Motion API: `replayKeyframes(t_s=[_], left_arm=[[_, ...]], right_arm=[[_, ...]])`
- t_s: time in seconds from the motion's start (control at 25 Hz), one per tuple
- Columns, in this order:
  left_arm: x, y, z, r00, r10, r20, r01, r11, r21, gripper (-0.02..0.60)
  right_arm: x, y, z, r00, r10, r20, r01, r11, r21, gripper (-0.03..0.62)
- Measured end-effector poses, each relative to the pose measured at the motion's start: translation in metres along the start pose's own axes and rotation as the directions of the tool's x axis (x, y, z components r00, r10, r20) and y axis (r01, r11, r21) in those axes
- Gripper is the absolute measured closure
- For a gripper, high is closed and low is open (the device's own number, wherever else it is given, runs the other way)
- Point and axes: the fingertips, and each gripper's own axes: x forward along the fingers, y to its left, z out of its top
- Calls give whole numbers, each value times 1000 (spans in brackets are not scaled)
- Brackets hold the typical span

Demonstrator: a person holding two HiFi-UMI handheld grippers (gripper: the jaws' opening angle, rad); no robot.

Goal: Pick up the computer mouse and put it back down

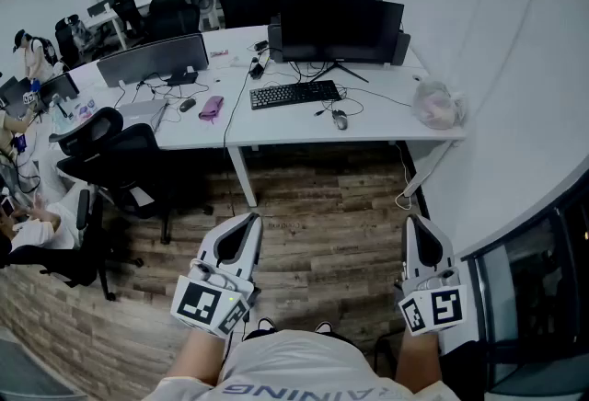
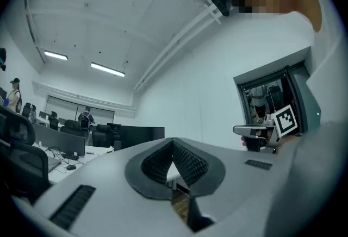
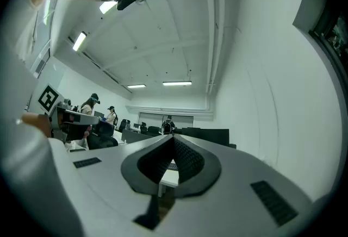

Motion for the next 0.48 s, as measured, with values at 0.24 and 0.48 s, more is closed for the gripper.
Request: replayKeyframes(t_s=[0.24, 0.48], left_arm=[[-1, 4, 0, 1000, -8, -7, 8, 1000, -2, 572], [0, 10, -2, 1000, -16, -9, 16, 1000, -8, 572]], right_arm=[[4, 7, -1, 1000, 1, -8, -1, 1000, -3, 574], [6, 10, -1, 1000, -9, -14, 9, 1000, -8, 574]])
